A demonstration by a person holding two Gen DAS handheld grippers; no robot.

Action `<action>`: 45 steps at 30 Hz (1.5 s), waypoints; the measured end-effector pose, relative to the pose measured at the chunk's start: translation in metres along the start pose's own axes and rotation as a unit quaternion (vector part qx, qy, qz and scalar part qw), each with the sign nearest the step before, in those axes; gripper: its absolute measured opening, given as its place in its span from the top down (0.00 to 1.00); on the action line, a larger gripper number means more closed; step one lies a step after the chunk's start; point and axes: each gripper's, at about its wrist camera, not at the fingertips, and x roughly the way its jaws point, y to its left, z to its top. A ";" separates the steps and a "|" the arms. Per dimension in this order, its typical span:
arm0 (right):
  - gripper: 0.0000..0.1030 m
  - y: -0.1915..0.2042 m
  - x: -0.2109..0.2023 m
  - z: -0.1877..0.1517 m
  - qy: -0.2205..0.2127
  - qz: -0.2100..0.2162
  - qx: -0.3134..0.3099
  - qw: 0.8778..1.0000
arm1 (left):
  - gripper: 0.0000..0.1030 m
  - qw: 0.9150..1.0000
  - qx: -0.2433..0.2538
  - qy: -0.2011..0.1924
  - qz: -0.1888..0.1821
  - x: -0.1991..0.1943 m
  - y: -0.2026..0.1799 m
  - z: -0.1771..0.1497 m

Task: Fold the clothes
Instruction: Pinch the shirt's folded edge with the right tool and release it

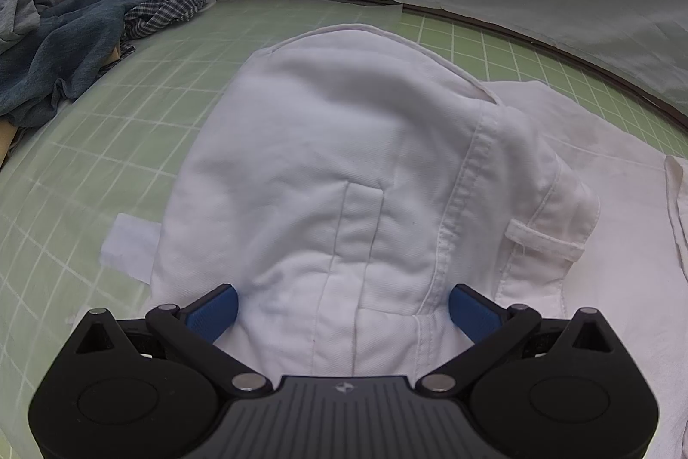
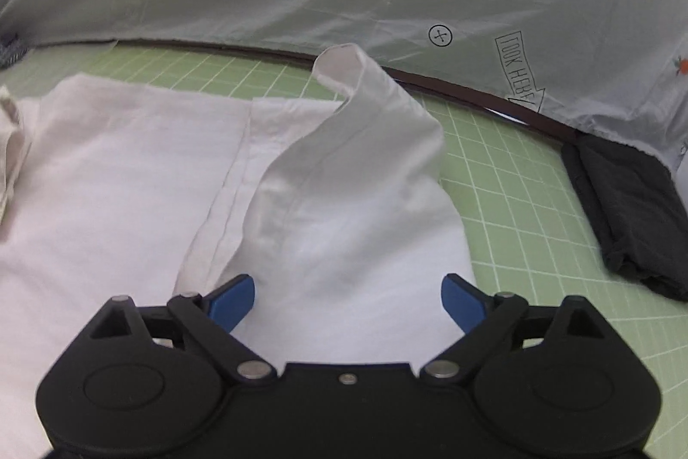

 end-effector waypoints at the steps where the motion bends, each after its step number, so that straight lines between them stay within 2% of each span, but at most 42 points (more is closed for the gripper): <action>1: 0.05 0.000 0.007 0.007 0.002 0.010 0.006 1.000 | 0.00 1.000 0.000 0.000 0.000 0.000 0.000 0.000; 6: 0.04 0.018 0.049 0.039 0.020 0.041 -0.014 0.999 | 0.00 1.000 0.001 0.002 0.000 0.001 0.000 0.001; 11: 0.00 0.047 0.083 0.057 0.022 0.045 -0.046 0.998 | 0.00 1.000 0.002 0.007 -0.001 0.002 0.001 0.003; 15: 0.00 0.040 0.096 0.056 0.027 0.059 0.014 0.998 | 0.00 1.000 0.003 0.010 -0.001 0.002 0.002 0.003; 17: 0.02 0.038 0.093 0.050 0.018 0.060 0.021 0.998 | 0.00 1.000 0.003 0.013 -0.001 0.002 0.002 0.003; 19: 0.08 0.036 0.087 0.045 0.009 0.062 0.024 0.998 | 0.00 1.000 0.004 0.015 -0.001 0.002 0.002 0.003; 21: 0.26 0.032 0.081 0.040 -0.002 0.063 0.029 0.998 | 0.00 1.000 0.004 0.015 0.000 0.002 0.001 0.003; 22: 0.32 0.029 0.078 0.038 -0.008 0.066 0.030 0.997 | 0.00 1.000 0.004 0.015 0.000 0.002 0.001 0.003; 24: 0.55 0.020 0.073 0.036 -0.015 0.083 0.037 0.996 | 0.00 1.000 0.004 0.014 0.001 0.002 0.001 0.002; 25: 0.58 0.015 0.071 0.036 -0.016 0.093 0.044 0.995 | 0.00 1.000 0.004 0.014 0.001 0.002 0.001 0.002; 27: 0.77 0.006 0.069 0.038 -0.011 0.114 0.062 0.991 | 0.00 1.000 0.004 0.014 0.001 0.002 0.001 0.002; 28: 0.81 0.003 0.067 0.039 -0.010 0.123 0.068 0.990 | 0.00 1.000 0.004 0.014 0.001 0.002 0.001 0.002; 32: 0.85 0.003 0.053 0.047 -0.021 0.133 0.057 0.989 | 0.00 1.000 0.004 0.012 0.000 0.002 0.002 0.001; 38: 0.85 -0.007 0.024 0.061 -0.049 0.154 0.081 0.983 | 0.00 1.000 0.003 0.010 0.000 0.002 0.002 0.001; 45: 0.85 0.015 0.013 0.063 -0.056 0.202 0.108 0.972 | 0.00 1.000 0.003 0.012 0.000 0.002 0.004 0.003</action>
